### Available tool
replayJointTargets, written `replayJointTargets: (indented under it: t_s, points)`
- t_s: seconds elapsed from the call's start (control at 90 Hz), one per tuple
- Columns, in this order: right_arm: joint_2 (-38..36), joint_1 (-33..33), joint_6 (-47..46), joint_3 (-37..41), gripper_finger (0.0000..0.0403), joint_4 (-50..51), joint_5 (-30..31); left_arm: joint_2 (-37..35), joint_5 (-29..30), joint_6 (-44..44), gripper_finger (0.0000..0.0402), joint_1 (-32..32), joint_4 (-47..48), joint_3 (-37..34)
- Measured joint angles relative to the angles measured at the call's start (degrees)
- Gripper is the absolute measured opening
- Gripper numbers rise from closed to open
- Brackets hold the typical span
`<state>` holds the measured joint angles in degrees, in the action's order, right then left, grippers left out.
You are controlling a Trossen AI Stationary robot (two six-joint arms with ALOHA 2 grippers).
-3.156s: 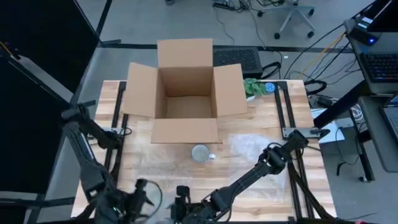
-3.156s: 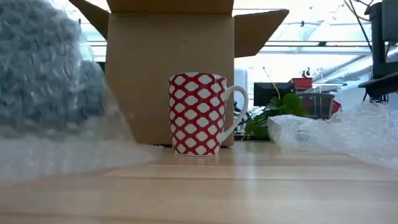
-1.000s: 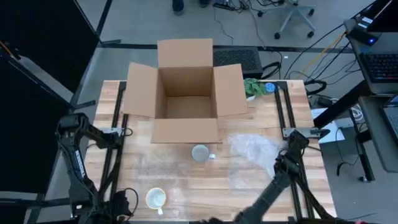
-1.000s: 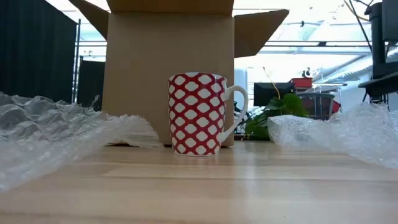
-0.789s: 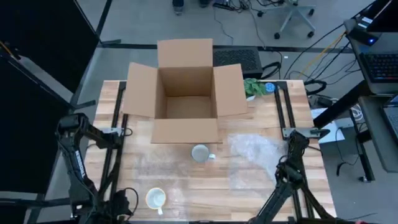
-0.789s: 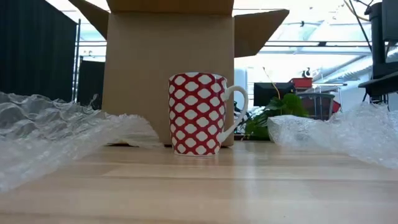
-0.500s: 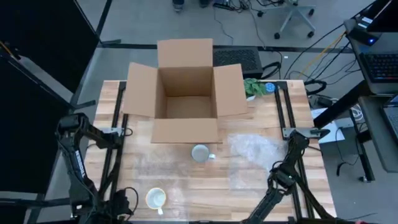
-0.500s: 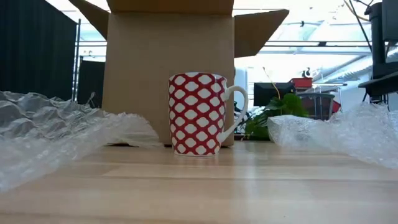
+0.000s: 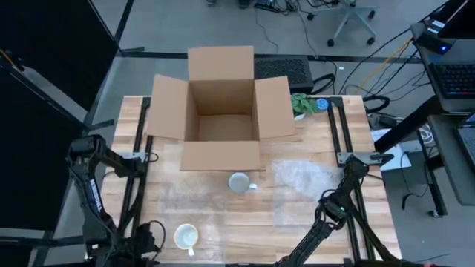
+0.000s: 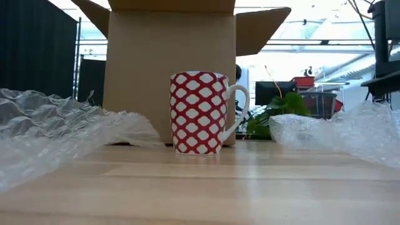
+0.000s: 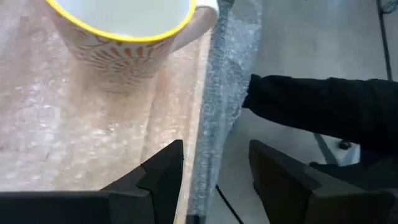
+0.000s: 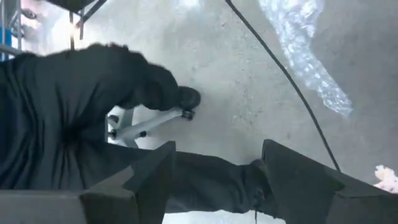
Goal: Wrap mug
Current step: Wrap the yellow mug with bubble wrap
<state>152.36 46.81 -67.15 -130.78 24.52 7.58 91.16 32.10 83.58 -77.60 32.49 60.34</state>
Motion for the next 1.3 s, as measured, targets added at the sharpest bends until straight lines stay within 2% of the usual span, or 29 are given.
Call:
replayJointTargets:
  t_s: [0.178, 0.289, 0.4, 0.478, 0.578, 0.744, 0.811, 0.967, 1.1, 1.3]
  points:
    - [-1.02, 0.81, -1.37, 0.13, 0.0224, -0.28, -1.00, 0.00, 0.15, -1.97, 0.0171, 0.34, -0.90, 0.00]
    - [-3.72, 2.70, -1.04, 0.13, 0.0224, 4.49, 2.83, 0.00, -1.07, -6.04, 0.0171, 1.83, -4.23, 0.00]
    - [-10.17, 5.33, -1.45, 0.13, 0.0224, 11.22, 11.29, 0.00, -4.79, -9.81, 0.0171, 3.49, -8.04, 0.00]
    - [-13.71, 7.04, -1.59, -0.32, 0.0224, 13.41, 19.49, 0.00, -9.90, -9.14, 0.0171, 4.54, -8.88, 0.00]
    - [-15.19, 8.22, 0.02, -0.03, 0.0224, 18.36, 27.69, 0.00, -16.35, -6.36, 0.0171, 5.45, -10.03, 0.00]
    - [-17.85, 9.18, 6.20, 0.23, 0.0224, 24.59, 43.74, 1.15, -21.50, -3.04, 0.0171, 6.48, -8.37, 0.09]
    - [-19.09, 9.02, 9.89, -0.26, 0.0224, 24.51, 48.21, 2.88, -24.61, -2.84, 0.0171, 6.69, -6.31, 0.09]
    - [-17.80, 6.99, 16.07, 0.33, 0.0224, 26.29, 49.00, 8.46, -28.73, -1.82, 0.0171, 6.64, -6.14, 0.09]
    - [-18.06, 5.58, 17.06, -0.02, 0.0224, 26.58, 49.80, 11.81, -29.26, -1.38, 0.0171, 6.67, -6.46, 0.09]
    - [-16.69, 2.10, 17.50, 0.11, 0.0224, 28.27, 48.60, 12.06, -21.70, -1.32, 0.0171, 6.69, -5.51, 0.07]
